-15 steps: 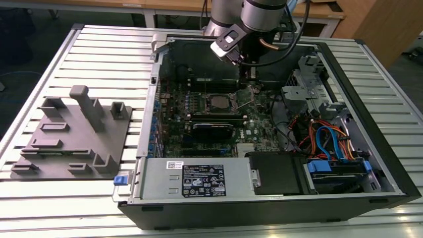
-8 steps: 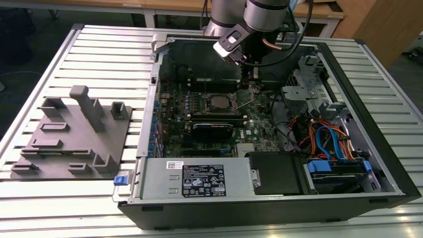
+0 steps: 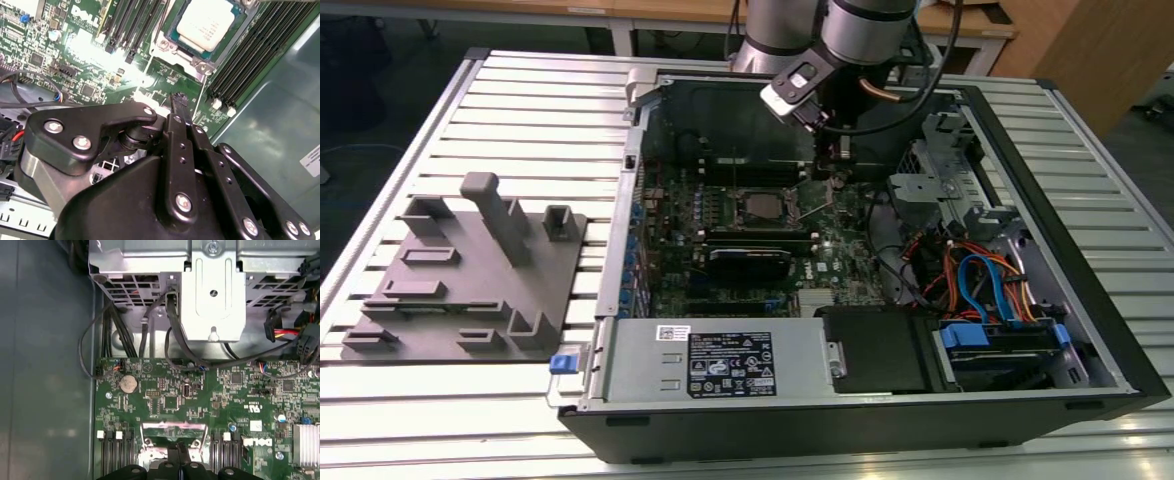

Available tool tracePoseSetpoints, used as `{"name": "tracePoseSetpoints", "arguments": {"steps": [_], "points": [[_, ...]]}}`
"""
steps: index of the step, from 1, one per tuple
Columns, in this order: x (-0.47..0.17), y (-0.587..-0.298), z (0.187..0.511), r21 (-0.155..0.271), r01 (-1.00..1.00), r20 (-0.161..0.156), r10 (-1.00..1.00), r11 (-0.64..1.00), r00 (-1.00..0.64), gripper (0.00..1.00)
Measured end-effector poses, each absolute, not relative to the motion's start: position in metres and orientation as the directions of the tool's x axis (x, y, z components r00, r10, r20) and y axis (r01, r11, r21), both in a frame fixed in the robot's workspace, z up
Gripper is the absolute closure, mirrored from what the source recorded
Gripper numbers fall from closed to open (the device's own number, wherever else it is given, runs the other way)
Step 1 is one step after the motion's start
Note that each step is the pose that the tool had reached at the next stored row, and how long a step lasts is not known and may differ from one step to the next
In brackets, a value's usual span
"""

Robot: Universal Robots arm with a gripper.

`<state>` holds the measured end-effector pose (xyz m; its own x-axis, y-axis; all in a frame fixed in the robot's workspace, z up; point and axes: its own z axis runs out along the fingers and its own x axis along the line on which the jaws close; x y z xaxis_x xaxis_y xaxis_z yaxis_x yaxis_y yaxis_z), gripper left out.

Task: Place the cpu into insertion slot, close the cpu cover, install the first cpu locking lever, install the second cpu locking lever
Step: 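Close the cpu cover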

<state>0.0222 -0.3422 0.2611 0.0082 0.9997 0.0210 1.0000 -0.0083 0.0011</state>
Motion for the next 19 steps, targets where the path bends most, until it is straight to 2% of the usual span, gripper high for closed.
{"name": "tracePoseSetpoints", "arguments": {"steps": [19], "points": [[0.044,-0.342,0.260,0.001,1.000,0.021,1.000,-0.008,0.008,0.89]]}}
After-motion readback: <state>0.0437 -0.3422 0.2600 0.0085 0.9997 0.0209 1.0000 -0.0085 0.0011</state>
